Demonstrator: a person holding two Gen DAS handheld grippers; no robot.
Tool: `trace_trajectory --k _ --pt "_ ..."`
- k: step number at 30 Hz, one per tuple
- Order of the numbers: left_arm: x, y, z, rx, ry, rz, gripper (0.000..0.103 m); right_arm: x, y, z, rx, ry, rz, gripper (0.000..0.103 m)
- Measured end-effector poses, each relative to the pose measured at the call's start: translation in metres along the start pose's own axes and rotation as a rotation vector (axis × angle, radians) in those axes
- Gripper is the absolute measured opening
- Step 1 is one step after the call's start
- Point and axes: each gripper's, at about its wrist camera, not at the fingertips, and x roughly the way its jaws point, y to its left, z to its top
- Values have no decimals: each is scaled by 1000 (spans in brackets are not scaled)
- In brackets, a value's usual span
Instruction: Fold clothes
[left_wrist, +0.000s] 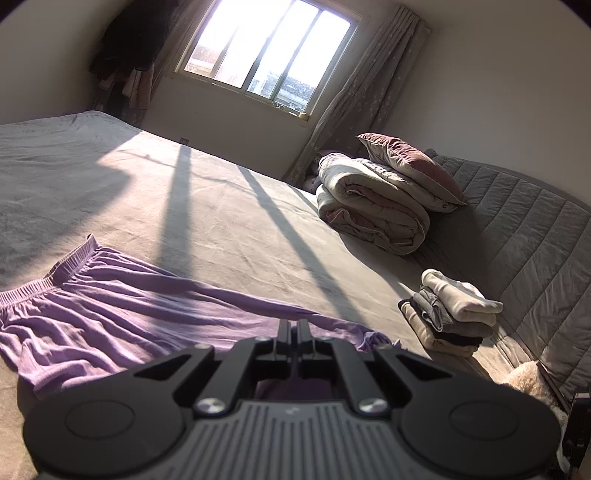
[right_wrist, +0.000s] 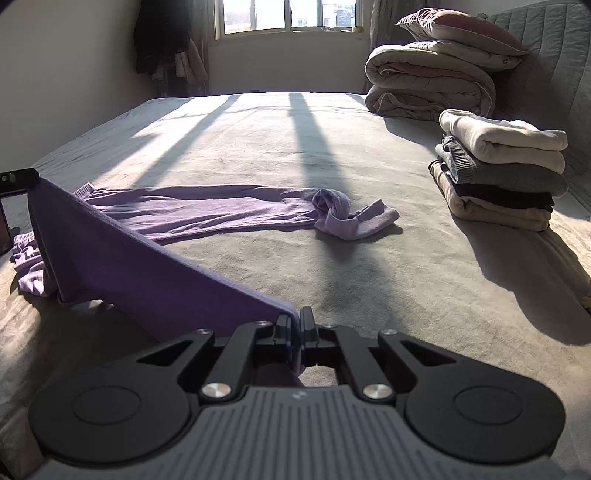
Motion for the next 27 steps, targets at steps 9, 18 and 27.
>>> trace_trajectory --k 9,18,27 --pt "20 -24 -9 42 11 -5 2 -40 -21 -10 -66 -54 -85 3" --pt "49 -36 -17 67 57 -5 2 -58 -31 -12 -97 -89 -121 3" --pt "99 -43 -29 87 103 59 2 -12 -62 -8 -45 -5 -192 3"
